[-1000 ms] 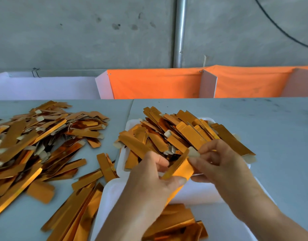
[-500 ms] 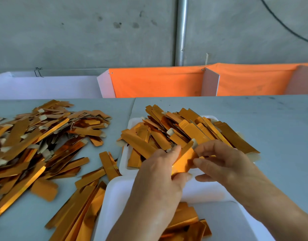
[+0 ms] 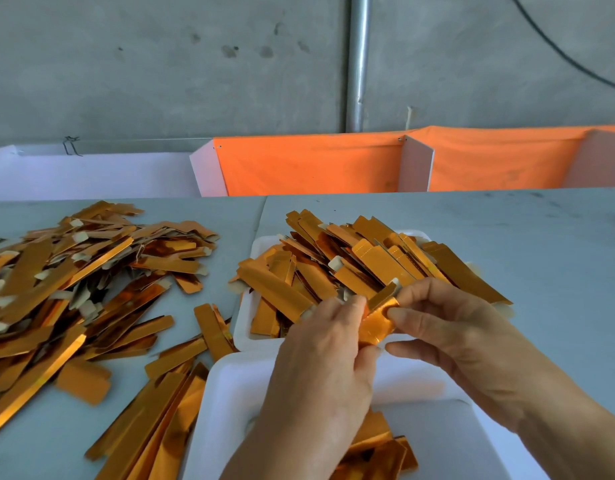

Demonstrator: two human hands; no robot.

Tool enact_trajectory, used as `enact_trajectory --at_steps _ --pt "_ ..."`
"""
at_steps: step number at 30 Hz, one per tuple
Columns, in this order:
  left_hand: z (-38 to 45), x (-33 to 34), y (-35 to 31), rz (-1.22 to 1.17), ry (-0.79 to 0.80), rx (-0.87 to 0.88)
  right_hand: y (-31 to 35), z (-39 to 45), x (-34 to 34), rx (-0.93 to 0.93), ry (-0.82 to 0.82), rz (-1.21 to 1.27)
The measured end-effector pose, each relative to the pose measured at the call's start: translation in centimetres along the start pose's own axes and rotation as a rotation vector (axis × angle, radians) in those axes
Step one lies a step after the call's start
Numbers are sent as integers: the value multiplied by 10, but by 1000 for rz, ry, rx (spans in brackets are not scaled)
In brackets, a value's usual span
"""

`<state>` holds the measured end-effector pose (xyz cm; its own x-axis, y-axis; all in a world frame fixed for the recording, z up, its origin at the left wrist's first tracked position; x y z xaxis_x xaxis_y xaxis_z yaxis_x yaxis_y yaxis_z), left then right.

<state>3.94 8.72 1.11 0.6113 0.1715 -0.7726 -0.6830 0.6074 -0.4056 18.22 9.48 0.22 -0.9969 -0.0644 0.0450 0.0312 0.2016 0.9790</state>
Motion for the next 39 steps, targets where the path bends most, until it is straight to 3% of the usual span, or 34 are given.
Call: enact_trajectory --at_steps 9,16,24,29,39 --pt "2 3 -5 41 27 34 0 1 3 -39 10 5" --pt "0 0 -1 -130 59 -7 7 -1 1 -143 42 -20" --pt "0 2 -2 -340 138 -64 7 -1 -2 -128 42 -46" --pt "1 3 2 -262 158 -88 5 -1 -2 -101 27 -39" --pt "0 0 -6 -62 -24 -20 3 -1 0 -125 -70 -28"
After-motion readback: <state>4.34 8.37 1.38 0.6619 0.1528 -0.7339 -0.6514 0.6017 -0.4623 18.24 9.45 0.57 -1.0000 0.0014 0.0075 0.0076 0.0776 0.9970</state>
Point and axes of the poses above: each hand's wrist, its own z-axis towards the middle knuckle, its own x-axis out of the palm, y = z × x, the point moved 5 cm from there along z, towards the middle knuckle, and after that the axes turned 11 degrees about x, right-handed, at the moved point
